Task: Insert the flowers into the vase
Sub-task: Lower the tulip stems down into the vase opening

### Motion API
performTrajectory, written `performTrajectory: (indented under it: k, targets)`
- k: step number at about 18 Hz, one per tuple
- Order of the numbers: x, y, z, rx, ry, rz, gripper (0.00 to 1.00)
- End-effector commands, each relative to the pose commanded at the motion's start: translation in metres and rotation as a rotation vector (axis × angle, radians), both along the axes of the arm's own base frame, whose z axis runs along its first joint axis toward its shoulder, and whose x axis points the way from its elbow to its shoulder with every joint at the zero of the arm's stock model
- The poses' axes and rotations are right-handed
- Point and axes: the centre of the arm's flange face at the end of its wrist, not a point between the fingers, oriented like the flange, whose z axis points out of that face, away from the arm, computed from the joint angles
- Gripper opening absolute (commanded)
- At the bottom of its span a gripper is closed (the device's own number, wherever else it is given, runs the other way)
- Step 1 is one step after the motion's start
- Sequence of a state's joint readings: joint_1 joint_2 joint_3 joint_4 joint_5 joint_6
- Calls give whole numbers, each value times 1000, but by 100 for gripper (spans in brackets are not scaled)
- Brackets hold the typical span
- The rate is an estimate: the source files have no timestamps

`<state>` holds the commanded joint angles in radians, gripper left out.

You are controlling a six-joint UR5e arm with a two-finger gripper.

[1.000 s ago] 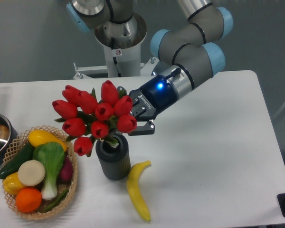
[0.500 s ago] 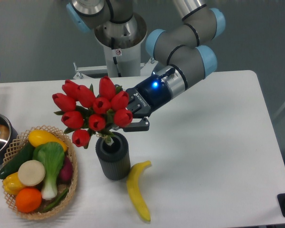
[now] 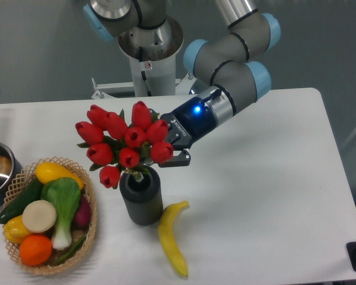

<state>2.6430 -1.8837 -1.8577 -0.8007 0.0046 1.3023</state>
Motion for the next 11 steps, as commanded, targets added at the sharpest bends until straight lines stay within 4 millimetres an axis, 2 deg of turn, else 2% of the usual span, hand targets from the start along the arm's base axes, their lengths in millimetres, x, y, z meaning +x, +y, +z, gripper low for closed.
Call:
performTrajectory:
  k: [8, 11]
  targets:
    - [-4, 3, -19, -15, -28, -2, 27]
    - [-2, 2, -34, -23, -38, -1, 27]
